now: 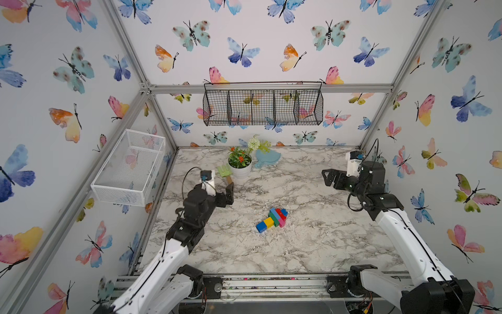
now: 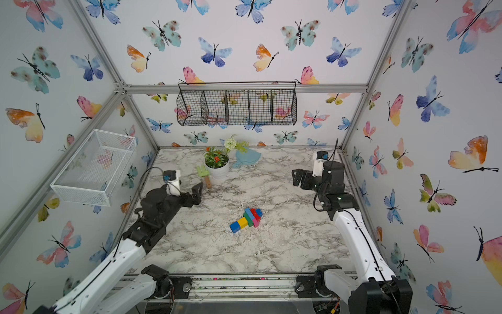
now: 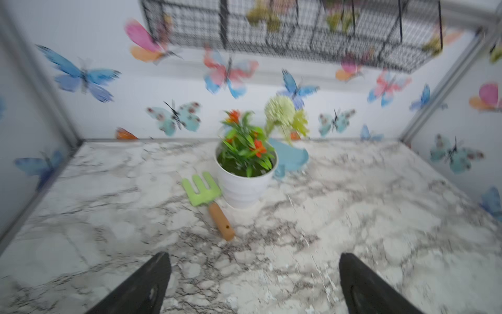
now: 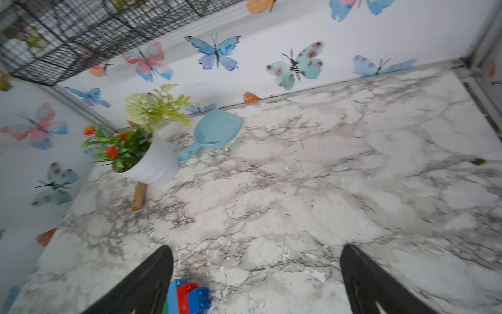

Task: Assemble a spoon with lego
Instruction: Reset both arms

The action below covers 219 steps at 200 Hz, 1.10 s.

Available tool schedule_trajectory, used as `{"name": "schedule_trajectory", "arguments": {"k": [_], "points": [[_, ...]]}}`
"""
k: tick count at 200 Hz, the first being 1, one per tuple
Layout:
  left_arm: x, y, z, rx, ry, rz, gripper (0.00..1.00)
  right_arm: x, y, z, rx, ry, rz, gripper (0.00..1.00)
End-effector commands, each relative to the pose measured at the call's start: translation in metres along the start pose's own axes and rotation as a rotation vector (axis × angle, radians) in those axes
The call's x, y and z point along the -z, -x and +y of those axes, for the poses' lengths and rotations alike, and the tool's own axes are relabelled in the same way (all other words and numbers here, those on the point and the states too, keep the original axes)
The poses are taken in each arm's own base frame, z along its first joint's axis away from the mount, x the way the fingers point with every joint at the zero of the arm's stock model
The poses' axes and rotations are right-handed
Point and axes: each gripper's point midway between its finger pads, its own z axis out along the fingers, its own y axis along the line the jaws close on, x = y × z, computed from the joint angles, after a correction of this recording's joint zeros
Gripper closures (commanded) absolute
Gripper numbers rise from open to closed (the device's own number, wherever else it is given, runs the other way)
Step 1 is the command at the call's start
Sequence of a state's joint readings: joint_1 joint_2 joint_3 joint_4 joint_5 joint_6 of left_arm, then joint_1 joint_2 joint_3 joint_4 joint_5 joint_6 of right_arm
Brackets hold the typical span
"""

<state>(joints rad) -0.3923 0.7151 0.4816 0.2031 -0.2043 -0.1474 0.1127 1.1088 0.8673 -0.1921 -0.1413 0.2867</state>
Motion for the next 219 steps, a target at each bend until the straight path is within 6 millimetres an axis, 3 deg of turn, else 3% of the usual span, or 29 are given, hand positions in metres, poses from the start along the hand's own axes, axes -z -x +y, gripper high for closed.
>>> {"name": "schedule_trajectory", "arguments": {"k": [1, 14, 30, 46, 59, 71, 77, 88, 93, 107, 118, 130, 147, 166, 185, 219], "points": [[0.021, -0.003, 0.072, 0.002, 0.353, -0.246, 0.02, -0.021, -0.023, -0.063, 0.045, -0.269, -0.116, 0.02], [0.025, -0.020, 0.101, 0.013, 0.446, -0.250, 0.02, -0.028, -0.041, -0.078, 0.093, -0.313, -0.179, 0.02], [0.016, -0.047, 0.122, 0.010, 0.486, -0.177, 0.02, -0.031, -0.062, -0.095, 0.141, -0.376, -0.209, 0.02], [0.006, -0.069, 0.126, -0.011, 0.467, -0.142, 0.02, -0.035, -0.075, -0.104, 0.144, -0.403, -0.231, 0.02], [0.003, -0.084, 0.131, -0.043, 0.478, -0.127, 0.02, -0.044, -0.076, -0.097, 0.155, -0.346, -0.272, 0.02], [-0.001, -0.084, 0.132, -0.064, 0.464, -0.153, 0.02, -0.047, -0.071, -0.075, 0.252, -0.237, -0.352, 0.02], [-0.013, -0.092, 0.130, -0.064, 0.412, -0.104, 0.02, -0.053, -0.072, -0.072, 0.300, -0.256, -0.325, 0.02], [-0.032, -0.108, 0.147, -0.011, 0.429, -0.020, 0.02, -0.051, -0.070, -0.073, 0.311, -0.273, -0.369, 0.02], [-0.043, -0.113, 0.141, -0.055, 0.367, -0.001, 0.02, -0.055, -0.077, -0.080, 0.286, -0.296, -0.359, 0.02], [-0.046, -0.113, 0.131, -0.086, 0.350, -0.018, 0.02, -0.053, -0.075, -0.081, 0.292, -0.289, -0.452, 0.01], [-0.050, -0.116, 0.134, -0.072, 0.363, 0.031, 0.02, -0.065, -0.092, -0.088, 0.260, -0.297, -0.305, 0.01], [-0.049, -0.118, 0.134, -0.074, 0.362, 0.044, 0.02, -0.060, -0.077, -0.087, 0.263, -0.279, -0.396, 0.01], [-0.050, -0.117, 0.131, -0.086, 0.347, 0.033, 0.02, -0.064, -0.086, -0.091, 0.250, -0.294, -0.319, 0.01], [-0.050, -0.118, 0.132, -0.082, 0.353, 0.046, 0.02, -0.057, -0.078, -0.087, 0.263, -0.281, -0.401, 0.01], [-0.049, -0.119, 0.133, -0.083, 0.355, 0.054, 0.02, -0.063, -0.085, -0.091, 0.251, -0.293, -0.328, 0.01], [-0.052, -0.119, 0.134, -0.078, 0.356, 0.061, 0.02, -0.060, -0.082, -0.090, 0.259, -0.295, -0.358, 0.01]]}}
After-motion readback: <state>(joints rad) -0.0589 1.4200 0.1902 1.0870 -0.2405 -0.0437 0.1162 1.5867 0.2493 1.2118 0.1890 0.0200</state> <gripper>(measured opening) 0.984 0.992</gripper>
